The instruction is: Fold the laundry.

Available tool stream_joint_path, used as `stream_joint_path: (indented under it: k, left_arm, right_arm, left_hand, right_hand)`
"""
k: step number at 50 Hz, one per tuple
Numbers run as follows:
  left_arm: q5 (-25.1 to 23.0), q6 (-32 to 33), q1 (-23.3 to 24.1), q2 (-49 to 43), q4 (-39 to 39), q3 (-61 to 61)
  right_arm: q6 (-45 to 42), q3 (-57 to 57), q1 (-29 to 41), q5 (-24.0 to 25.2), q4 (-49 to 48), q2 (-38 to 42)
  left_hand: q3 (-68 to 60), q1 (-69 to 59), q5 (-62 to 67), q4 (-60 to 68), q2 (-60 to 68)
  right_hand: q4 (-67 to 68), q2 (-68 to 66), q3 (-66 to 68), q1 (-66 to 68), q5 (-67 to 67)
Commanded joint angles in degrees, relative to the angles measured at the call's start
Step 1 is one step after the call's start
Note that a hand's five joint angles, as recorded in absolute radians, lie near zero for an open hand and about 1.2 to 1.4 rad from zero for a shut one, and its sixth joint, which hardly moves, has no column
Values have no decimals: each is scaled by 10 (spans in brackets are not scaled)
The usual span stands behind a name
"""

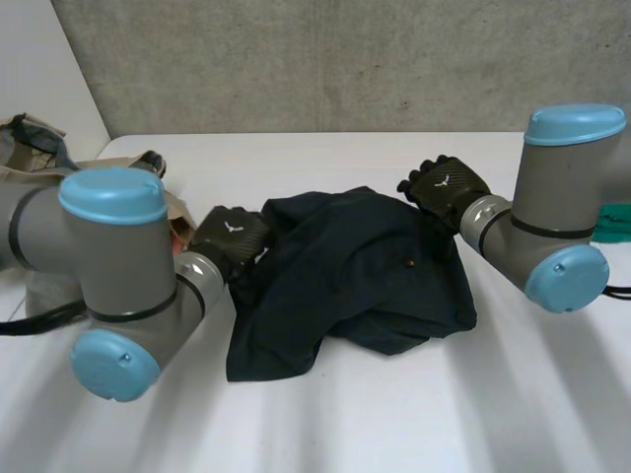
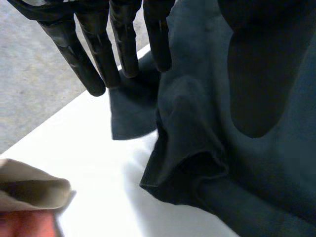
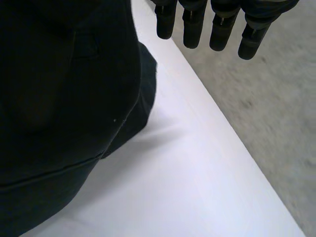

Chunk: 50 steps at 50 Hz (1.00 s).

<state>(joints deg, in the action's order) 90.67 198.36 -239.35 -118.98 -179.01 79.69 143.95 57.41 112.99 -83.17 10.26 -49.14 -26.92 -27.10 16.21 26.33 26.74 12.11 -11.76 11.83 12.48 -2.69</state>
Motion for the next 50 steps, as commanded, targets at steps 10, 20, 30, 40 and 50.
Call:
stream_joint_path:
  k: [10,20,30,40,50]
  left_arm:
    - [-19,-9,-38,211,-32,206]
    - [-44,-32,-17,154,-53,252]
    - [-37,-39,11,73,-82,211]
    - [-6,-26,44,2,-113,161]
    - [43,-23,17,155,-96,141]
  right_arm:
    - [237,255,-47,-54,9,-285]
    - [257,387,-48,-12,2,-286]
    - [270,427,-16,-23,-137,-210]
    - [269,423,1,-50,-209,-189]
    - [181,393,-26,-12,-158,-337]
  left_hand:
    - [49,51,-42,-43,-48]
    - [63,65,-56,-57,-61]
    - [73,75,-66,-67,-71]
    - [-508,-506,515,513,509]
    - [-531,-529,538,537,533]
  right_hand:
    - [-21,18,-18,-25,27]
    - [4,-8,7,0,2]
    - [78,-82,81,74,-72]
    - [679,-682,682,675,-673]
    - [679,-682,682,675,-673]
